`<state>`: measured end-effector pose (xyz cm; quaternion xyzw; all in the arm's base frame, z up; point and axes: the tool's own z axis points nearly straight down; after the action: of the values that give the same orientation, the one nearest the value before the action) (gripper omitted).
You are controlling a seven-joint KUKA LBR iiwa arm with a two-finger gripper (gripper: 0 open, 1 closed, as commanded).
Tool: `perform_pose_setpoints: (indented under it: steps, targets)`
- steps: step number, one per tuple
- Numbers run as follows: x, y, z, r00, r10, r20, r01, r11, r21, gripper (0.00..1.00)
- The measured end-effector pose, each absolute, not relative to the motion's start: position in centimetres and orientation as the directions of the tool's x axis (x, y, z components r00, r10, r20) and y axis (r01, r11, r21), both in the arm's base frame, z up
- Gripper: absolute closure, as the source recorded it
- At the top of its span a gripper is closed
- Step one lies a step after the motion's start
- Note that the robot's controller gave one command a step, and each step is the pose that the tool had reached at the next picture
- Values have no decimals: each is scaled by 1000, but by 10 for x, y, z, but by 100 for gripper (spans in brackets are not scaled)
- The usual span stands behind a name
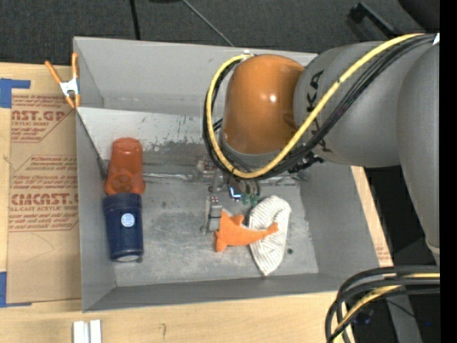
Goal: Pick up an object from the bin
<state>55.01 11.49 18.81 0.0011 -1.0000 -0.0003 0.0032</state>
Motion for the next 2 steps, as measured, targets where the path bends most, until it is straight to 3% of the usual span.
perform_pose_setpoints:
  steps: [2]
  targets:
    - [552, 114, 191, -1000, -2, -4, -2, 1000, 2, 0]
